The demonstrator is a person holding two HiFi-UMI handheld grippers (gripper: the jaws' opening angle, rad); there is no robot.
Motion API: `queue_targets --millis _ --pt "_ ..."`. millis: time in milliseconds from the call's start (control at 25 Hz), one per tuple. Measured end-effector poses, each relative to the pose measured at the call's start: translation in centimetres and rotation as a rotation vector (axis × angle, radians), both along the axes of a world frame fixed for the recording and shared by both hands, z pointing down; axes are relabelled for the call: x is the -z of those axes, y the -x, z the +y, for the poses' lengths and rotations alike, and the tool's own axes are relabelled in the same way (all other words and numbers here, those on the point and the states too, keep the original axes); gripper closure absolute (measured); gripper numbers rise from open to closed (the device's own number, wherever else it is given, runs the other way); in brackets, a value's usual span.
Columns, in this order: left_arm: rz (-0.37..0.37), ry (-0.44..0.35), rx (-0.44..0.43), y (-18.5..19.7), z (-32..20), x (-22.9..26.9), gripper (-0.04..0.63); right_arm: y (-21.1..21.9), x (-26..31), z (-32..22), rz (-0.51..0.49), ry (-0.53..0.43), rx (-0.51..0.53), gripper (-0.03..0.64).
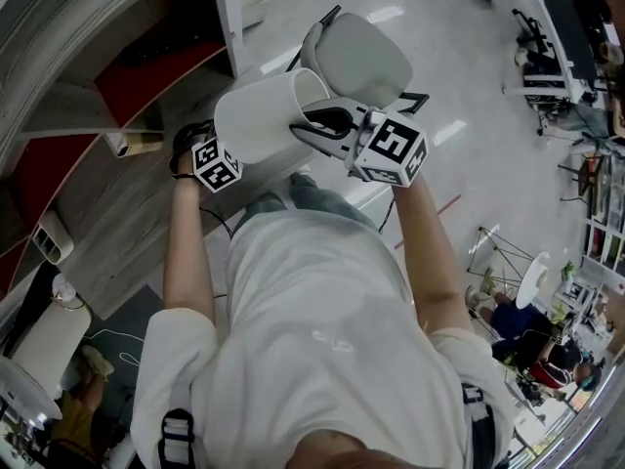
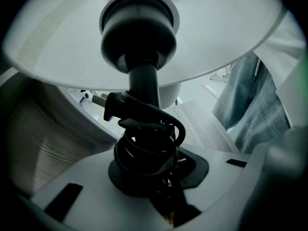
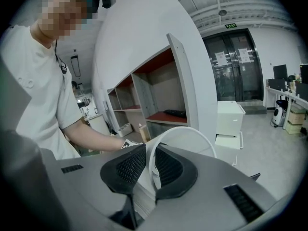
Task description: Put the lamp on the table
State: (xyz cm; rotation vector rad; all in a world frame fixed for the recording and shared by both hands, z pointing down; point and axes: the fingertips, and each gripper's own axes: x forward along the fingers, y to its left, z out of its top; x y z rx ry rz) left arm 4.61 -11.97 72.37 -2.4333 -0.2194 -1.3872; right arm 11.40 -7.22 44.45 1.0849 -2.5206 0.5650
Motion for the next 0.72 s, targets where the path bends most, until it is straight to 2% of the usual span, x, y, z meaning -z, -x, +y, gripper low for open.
queue_targets --millis 320,560,720 --pt "-0.020 -0.059 0.017 0.0 -1.5 0.6 0.445 -0.5 0.7 -1.8 -0.001 0.042 -0.051 0.529" --pt "-0.111 -0.123 0.030 2.8 -2.8 0.2 0.405 0.8 1.2 -3.7 0.044 0.068 -0.029 0.528" --pt "-0.133 -0.109 0.079 4.6 -3.0 1.0 0.394 2.0 2.1 -4.8 0.088 0.078 0.004 0.526"
